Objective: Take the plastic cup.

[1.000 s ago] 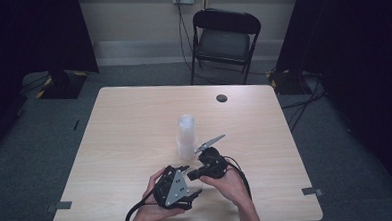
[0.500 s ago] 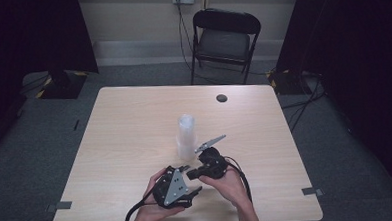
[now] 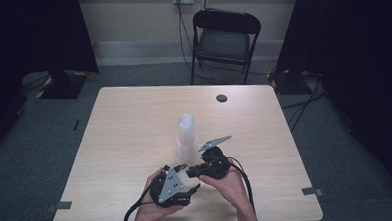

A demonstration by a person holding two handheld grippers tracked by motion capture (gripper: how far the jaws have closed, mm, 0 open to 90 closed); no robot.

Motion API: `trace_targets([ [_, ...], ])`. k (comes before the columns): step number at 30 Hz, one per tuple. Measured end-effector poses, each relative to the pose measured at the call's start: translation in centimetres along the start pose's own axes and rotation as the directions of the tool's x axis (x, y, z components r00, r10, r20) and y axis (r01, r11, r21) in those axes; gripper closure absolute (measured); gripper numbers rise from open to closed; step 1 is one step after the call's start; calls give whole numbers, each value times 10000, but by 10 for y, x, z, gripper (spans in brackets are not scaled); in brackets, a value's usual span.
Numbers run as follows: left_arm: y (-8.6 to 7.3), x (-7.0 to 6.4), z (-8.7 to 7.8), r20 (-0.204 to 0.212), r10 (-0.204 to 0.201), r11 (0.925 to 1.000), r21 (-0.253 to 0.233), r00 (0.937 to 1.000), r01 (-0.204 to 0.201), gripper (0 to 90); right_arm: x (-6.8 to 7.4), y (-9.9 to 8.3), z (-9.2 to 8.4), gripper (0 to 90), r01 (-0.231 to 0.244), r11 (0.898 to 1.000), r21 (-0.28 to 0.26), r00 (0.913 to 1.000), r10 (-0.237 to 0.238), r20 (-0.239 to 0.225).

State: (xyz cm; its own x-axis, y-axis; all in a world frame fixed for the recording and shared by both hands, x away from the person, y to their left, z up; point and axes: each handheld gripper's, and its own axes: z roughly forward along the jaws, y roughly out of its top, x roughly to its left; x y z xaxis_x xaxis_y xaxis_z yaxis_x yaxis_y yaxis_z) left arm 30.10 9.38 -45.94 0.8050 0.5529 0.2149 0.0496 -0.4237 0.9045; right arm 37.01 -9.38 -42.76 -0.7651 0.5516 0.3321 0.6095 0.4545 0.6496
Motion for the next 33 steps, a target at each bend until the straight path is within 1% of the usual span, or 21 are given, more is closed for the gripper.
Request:
trace_targets([
  [1,0,0,1,-2,-194,9997,-137,9998,194,277,0,-1,-1,754,-14,9999,-139,10000,14,-4],
  [2,0,1,0,-21,-239,9997,-110,9997,239,277,0,-1,-2,751,-34,9997,-236,10000,33,-24],
  [4,0,1,0,-41,-427,9988,-224,9991,426,278,0,-2,-4,748,-44,9990,-441,10000,44,-1],
  [5,0,2,0,-47,-481,9985,-258,9988,480,278,0,-3,-5,745,-62,9984,-567,10000,60,-38],
  [6,0,2,0,-51,-440,9988,-235,9990,439,278,0,-3,-6,742,-90,9978,-662,10000,89,-24],
  [8,0,2,0,-88,-606,9977,-324,9981,603,279,-1,-4,-8,743,-66,9961,-883,10000,65,-21],
  [10,0,4,-1,-161,-540,9982,-259,9984,536,278,-1,-4,-10,743,-77,9942,-1074,10000,77,-10],
  [11,0,4,-1,-222,-665,9973,-327,9975,658,279,-1,-5,-11,743,-93,9928,-1196,10000,90,-28],
  [14,0,7,-3,-223,-766,9964,-379,9968,757,280,-2,-5,-13,743,-111,9884,-1518,9999,100,-78],
  [15,-1,7,-3,-218,-908,9949,-472,9956,897,281,-2,-5,-14,742,-112,9873,-1587,9999,95,-111],
  [16,-1,9,-4,-212,-865,9954,-422,9960,856,282,-2,-5,-15,742,-122,9860,-1665,9999,104,-115],
  [17,-1,9,-4,-258,-1014,9936,-518,9945,1000,281,-1,-6,-16,744,-73,9838,-1792,9999,51,-126],
  [18,-2,11,-5,-279,-1015,9939,-471,9944,1001,282,-1,-5,-17,744,-54,9823,-1875,9999,29,-137],
  [19,-2,11,-5,-303,-1139,9921,-568,9930,1121,282,0,-5,-17,745,-28,9803,-1974,9999,0,-143],
  [21,-3,14,-7,-342,-1205,9914,-562,9921,1185,283,0,-6,-18,746,36,9772,-2125,9999,-68,-142],
  [23,-3,16,-8,-289,-1384,9884,-678,9900,1362,284,1,-6,-19,748,93,9729,-2312,9998,-137,-174],
  [24,-3,17,-8,-312,-1460,9871,-704,9888,1435,285,1,-6,-20,753,172,9711,-2379,9997,-204,-111],
  [25,-3,17,-8,-339,-1385,9885,-661,9898,1360,285,2,-6,-20,759,233,9693,-2446,9997,-251,-40],
  [27,-3,18,-8,-256,-1460,9872,-689,9890,1439,284,3,-7,-21,764,286,9659,-2572,9996,-283,48],
  [28,-4,19,-8,-210,-1554,9851,-784,9876,1534,284,3,-7,-22,765,327,9629,-2679,9995,-322,64],
  [33,-6,24,-10,-294,-1900,9789,-821,9813,1871,284,3,-10,-26,762,306,9472,-3190,9995,-310,37],
])
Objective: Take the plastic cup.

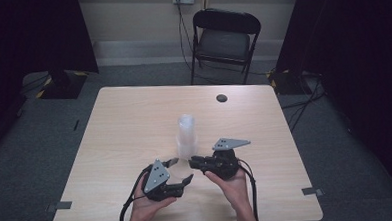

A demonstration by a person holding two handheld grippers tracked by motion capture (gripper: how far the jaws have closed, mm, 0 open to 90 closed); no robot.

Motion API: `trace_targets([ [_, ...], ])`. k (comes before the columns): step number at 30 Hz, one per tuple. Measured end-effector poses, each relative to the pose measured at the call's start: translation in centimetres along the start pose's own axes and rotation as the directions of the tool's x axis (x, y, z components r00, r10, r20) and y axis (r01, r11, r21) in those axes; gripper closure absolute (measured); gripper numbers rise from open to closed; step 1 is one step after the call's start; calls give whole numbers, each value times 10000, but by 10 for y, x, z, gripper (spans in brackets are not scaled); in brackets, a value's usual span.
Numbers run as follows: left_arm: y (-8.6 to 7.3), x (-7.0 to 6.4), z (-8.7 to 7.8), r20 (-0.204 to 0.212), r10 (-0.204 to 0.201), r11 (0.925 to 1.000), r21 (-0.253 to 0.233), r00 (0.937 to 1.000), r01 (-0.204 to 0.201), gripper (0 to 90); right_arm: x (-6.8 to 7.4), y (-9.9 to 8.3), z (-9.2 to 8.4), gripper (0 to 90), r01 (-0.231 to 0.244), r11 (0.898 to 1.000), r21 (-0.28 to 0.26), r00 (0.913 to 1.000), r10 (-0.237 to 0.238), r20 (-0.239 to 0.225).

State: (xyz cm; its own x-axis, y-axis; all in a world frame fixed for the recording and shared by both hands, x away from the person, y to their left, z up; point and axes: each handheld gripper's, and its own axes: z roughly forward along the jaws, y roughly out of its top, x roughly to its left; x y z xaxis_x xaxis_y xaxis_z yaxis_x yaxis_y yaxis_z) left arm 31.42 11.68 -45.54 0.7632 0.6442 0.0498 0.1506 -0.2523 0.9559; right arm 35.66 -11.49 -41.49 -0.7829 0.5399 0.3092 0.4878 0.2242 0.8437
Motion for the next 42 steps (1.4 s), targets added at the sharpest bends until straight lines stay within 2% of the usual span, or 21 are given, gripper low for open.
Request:
trace_targets([
  [4,0,4,-3,-151,-15,10000,61,9999,16,286,1,-1,0,756,78,9999,-117,9997,-76,211],
  [9,0,10,-6,-126,-392,9992,-127,9992,391,287,2,-3,-5,746,147,9989,-436,9993,-133,339],
  [14,-1,16,-8,-288,-543,9985,-138,9981,539,286,0,-7,-10,725,126,9977,-664,9987,-92,509],
  [17,-1,20,-11,-406,-711,9973,-192,9966,704,287,-2,-9,-13,676,102,9970,-769,9984,-59,564],
  [21,-3,28,-14,-842,-789,9969,-11,9933,791,287,-3,-12,-18,610,133,9941,-1081,9969,-48,782],
  [23,-3,31,-16,-875,-966,9953,-188,9915,954,287,-4,-16,-19,592,87,9929,-1189,9958,22,911],
  [27,-3,37,-19,-1077,-1083,9940,-299,9883,1056,289,-6,-25,-19,558,8,9931,-1170,9945,114,1038],
  [32,-1,46,-24,-1278,-1461,9884,-616,9810,1391,292,-7,-34,-22,550,-45,9915,-1302,9934,194,1133],
  [36,2,48,-26,-1409,-1297,9912,-466,9815,1243,298,-8,-35,-24,535,-53,9932,-1161,9925,194,1205],
  [37,3,48,-26,-1413,-1132,9933,-399,9835,1085,299,-8,-35,-24,531,40,9941,-1083,9914,102,1301],
  [38,3,48,-27,-1452,-1142,9932,-389,9828,1097,299,-7,-36,-25,530,135,9944,-1048,9896,18,1441],
  [40,4,50,-27,-1449,-1414,9892,-590,9793,1341,298,-7,-38,-26,530,170,9943,-1052,9895,-16,1445],
  [42,5,52,-27,-1482,-1367,9899,-577,9795,1295,298,-7,-40,-27,519,228,9948,-993,9860,-60,1668],
])
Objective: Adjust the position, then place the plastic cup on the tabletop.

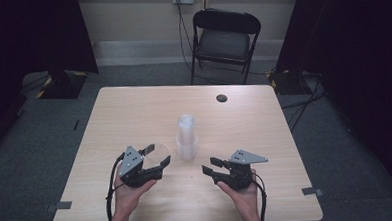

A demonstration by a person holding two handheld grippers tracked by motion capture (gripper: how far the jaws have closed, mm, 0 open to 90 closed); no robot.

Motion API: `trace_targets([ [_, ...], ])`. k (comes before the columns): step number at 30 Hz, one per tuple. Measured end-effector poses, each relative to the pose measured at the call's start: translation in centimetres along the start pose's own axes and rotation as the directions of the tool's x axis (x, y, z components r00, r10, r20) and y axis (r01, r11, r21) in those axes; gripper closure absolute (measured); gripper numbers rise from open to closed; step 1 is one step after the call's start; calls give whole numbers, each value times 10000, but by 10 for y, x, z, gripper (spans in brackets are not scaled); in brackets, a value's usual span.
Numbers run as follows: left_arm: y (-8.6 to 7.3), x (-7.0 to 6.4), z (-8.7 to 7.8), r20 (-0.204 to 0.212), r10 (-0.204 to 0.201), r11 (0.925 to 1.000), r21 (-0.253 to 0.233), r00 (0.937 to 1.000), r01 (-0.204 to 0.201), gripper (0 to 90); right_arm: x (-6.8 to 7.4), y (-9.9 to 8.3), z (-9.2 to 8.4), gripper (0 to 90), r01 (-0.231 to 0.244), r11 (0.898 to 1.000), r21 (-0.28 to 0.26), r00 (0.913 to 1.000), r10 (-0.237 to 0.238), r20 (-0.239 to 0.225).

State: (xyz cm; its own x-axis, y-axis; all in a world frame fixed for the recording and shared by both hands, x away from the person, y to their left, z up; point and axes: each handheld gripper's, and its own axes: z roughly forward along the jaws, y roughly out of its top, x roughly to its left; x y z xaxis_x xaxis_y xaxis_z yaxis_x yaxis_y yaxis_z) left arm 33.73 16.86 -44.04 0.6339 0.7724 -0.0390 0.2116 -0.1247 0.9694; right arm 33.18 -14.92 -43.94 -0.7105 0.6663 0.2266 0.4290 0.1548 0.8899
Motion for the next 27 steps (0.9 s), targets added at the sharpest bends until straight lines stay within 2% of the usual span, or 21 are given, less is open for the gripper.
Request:
trace_targets([
  [1,1,2,1,-120,81,10000,31,9999,-81,298,0,-1,0,517,53,10000,43,10000,-53,-44],
  [7,6,12,3,-402,-328,9995,-40,9987,326,296,0,-2,-3,509,225,9997,60,9997,-225,125],
  [8,7,16,4,-549,-424,9991,11,9976,426,296,0,-2,-3,508,236,9997,51,9996,-237,143],
  [14,11,23,9,-423,-449,9989,81,9981,452,294,0,-7,-2,483,205,9998,-79,9998,-204,90],
  [17,12,29,12,-560,-502,9986,128,9972,510,293,0,-9,-1,456,171,9998,-115,9998,-170,93],
  [23,17,40,17,-750,-615,9981,-99,9953,609,293,-3,-14,2,444,-12,9998,-211,10000,14,58],
  [24,17,41,19,-796,-694,9976,-99,9944,688,293,-3,-14,3,443,-29,9999,-169,10000,30,72],
  [27,19,44,21,-898,-594,9982,59,9942,601,293,-3,-15,3,444,-55,9999,-100,10000,56,31],
])
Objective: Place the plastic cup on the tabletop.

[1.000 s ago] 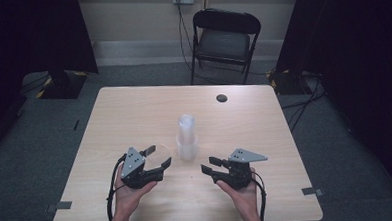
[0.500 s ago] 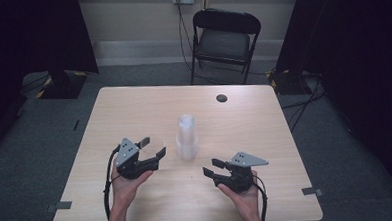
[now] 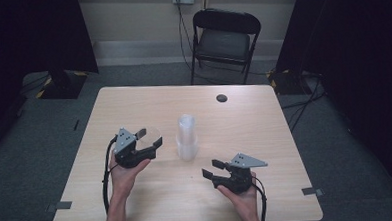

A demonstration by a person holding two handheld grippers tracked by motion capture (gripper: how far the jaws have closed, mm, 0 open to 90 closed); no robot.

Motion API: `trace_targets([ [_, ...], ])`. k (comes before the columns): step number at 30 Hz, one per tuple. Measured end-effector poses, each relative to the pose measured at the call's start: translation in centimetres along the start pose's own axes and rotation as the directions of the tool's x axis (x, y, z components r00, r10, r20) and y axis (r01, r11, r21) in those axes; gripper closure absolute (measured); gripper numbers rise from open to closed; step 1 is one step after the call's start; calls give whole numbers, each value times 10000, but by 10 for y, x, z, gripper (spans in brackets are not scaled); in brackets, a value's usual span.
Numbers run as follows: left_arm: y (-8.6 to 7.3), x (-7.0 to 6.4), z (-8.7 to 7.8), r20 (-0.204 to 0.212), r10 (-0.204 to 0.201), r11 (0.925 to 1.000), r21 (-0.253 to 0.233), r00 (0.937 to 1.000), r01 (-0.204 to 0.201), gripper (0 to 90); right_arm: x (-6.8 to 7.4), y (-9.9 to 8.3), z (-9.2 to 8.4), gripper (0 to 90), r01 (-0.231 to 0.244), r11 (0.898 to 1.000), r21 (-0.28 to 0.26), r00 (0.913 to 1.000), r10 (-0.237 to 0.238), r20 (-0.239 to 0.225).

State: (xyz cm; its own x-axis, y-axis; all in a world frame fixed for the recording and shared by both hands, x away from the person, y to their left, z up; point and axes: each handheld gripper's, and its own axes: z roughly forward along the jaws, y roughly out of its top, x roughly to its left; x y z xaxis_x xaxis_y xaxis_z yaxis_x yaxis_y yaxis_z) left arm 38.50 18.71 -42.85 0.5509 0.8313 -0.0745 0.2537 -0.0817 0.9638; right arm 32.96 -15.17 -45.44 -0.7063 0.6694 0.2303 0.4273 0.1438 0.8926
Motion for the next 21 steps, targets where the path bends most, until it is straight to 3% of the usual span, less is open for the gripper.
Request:
trace_targets([
  [5,6,1,4,-169,45,10000,-11,9998,-45,293,-2,-3,-1,444,-74,10000,27,10000,74,-4],
  [9,9,1,7,-406,373,9993,-28,9985,-374,293,-4,-5,-2,444,-143,9999,-14,9999,143,4],
  [16,19,13,11,-707,79,9998,-199,9975,-93,285,-6,-5,-3,444,-134,9999,-76,9999,134,-59],
  [17,20,14,11,-720,-32,9990,-436,9974,0,286,-6,-5,-2,444,-185,9998,-75,9998,185,-78],
  [21,24,22,14,-542,-311,9985,-457,9980,286,286,-7,-4,2,444,-188,9998,-53,9998,187,-120],
])
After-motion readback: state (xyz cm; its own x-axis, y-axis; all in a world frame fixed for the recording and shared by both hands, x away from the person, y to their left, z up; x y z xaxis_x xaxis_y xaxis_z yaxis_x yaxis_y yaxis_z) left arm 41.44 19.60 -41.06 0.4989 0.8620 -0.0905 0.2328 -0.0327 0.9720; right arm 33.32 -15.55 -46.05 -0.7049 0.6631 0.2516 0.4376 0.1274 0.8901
